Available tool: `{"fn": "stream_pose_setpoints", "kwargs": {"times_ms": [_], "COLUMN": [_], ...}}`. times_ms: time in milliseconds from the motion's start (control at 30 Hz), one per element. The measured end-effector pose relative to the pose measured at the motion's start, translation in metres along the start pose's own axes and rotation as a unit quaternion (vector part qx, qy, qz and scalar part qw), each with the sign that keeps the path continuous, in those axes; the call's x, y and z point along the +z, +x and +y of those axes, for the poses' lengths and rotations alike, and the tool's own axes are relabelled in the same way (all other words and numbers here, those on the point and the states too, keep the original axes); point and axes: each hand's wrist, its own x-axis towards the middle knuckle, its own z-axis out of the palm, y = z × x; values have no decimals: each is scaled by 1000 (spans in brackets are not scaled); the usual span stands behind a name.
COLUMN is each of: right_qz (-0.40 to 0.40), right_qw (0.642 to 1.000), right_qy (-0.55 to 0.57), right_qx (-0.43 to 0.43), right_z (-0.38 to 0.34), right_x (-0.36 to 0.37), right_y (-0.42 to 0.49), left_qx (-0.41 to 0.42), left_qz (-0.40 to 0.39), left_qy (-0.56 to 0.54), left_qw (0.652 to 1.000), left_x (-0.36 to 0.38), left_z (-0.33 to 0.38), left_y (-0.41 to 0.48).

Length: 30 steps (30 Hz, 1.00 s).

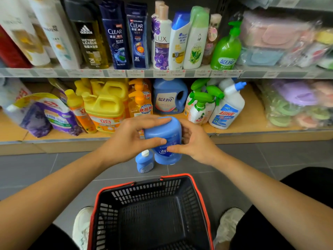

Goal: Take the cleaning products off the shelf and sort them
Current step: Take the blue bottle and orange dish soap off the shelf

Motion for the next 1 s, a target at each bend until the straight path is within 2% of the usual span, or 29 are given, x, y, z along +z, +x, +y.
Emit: {"fn": "stream_pose_setpoints", "kwargs": {"times_ms": [133,300,433,533,667,867,1000], "right_qz": [33,59,57,51,62,78,91], "right_qw": [999,984,971,973,987,993,994], "right_qy": [-32,-151,-208,-199,-135,-82,-55], "right_qx": [-15,-78,-104,-102,-64,-31,-16], "right_z": [-2,-6,-10,-10,-8,-12,-12], "right_x": [1,9,16,17,12,7,4], "right_y": [-3,-6,-8,-9,-7,-4,0], "left_qx": [33,-38,-64,-66,-104,-74,-89], "left_qz": [-32,63,87,83,92,71,118], "left_qy": [36,-57,-86,-122,-182,-127,-151], "left_qw": [998,996,990,987,973,987,977], "left_x": [0,9,13,10,6,6,9], "left_z": [6,14,14,10,6,4,3], "left_y": [-3,-2,4,5,6,-1,-2]}}
